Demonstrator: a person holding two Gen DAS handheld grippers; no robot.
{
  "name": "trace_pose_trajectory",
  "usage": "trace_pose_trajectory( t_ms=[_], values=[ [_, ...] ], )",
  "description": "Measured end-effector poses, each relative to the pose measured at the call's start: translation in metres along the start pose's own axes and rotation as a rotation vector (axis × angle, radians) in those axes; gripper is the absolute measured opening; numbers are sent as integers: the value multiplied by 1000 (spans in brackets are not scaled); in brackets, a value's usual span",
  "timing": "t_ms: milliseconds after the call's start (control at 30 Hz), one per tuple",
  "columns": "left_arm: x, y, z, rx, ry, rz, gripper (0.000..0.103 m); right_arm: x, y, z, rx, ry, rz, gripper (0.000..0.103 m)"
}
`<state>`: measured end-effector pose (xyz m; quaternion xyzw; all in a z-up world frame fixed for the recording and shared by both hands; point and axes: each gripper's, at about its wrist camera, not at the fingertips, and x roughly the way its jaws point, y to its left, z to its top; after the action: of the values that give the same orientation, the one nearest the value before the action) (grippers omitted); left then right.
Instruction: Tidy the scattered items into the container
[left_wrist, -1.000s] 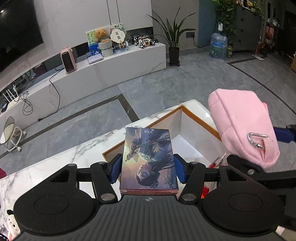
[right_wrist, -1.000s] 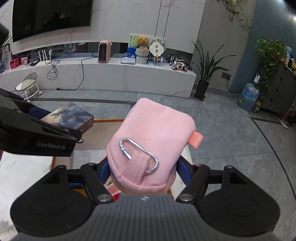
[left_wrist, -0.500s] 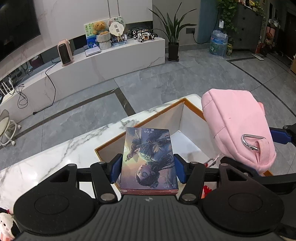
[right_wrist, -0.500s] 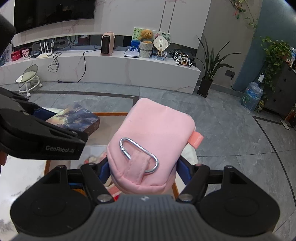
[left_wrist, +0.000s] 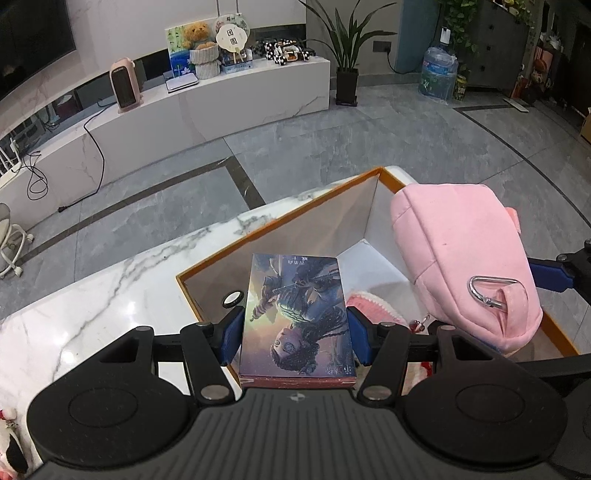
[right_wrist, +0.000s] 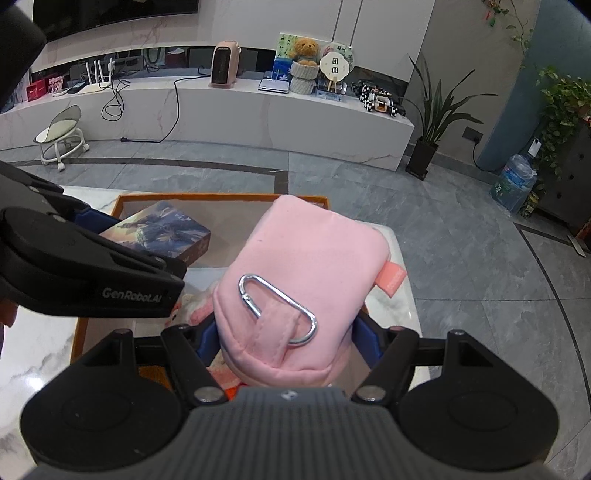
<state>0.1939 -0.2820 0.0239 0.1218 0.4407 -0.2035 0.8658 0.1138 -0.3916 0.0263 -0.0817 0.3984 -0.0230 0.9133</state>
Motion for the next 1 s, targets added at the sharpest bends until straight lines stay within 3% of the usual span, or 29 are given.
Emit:
trace_pose_trajectory(
  t_ms=[633, 1000],
  values=[
    [25, 4, -6, 7, 39, 1, 67, 21, 0, 0, -45, 7, -10, 74],
    [30, 3, -3, 28, 42, 8, 65, 33, 13, -6, -78, 43, 52, 74]
  ],
)
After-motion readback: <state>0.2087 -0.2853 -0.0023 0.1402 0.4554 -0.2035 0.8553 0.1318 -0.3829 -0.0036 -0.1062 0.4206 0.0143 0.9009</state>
